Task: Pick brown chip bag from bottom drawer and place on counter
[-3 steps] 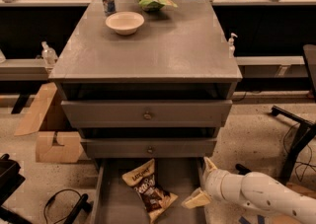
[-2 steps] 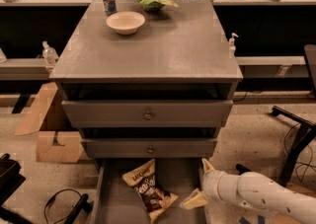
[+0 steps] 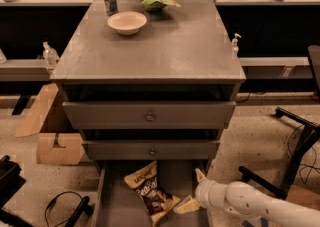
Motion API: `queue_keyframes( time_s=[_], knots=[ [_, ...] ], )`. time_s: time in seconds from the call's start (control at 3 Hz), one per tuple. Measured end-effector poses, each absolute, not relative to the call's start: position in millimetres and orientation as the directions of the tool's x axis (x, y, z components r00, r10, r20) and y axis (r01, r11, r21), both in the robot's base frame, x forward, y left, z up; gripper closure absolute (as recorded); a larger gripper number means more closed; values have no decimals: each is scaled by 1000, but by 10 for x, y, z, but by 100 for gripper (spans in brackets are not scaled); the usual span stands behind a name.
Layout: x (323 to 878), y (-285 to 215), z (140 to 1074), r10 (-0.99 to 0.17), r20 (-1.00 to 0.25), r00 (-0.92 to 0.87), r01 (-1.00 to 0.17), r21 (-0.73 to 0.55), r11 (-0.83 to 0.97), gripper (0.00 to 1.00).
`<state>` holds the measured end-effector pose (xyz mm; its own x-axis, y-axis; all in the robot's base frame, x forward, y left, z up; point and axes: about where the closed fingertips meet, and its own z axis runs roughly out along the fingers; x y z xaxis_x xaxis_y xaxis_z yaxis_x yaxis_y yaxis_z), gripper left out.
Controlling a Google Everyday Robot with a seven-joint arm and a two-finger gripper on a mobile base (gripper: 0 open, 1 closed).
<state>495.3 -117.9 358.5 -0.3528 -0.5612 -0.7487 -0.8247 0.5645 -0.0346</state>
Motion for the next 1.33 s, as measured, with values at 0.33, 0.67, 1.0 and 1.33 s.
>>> queue_keyframes(
  time_s=[0.33, 0.67, 1.0, 1.33],
  knots=[
    [4963, -1002, 2765, -498, -767, -405, -809, 47, 587, 0],
    [4967, -1002, 2769, -498, -767, -404, -809, 46, 586, 0],
    [5022, -696, 2514, -513, -760, -399, -832, 65, 551, 0],
    [5098, -351, 2130, -515, -755, -407, -849, 104, 518, 0]
  ],
)
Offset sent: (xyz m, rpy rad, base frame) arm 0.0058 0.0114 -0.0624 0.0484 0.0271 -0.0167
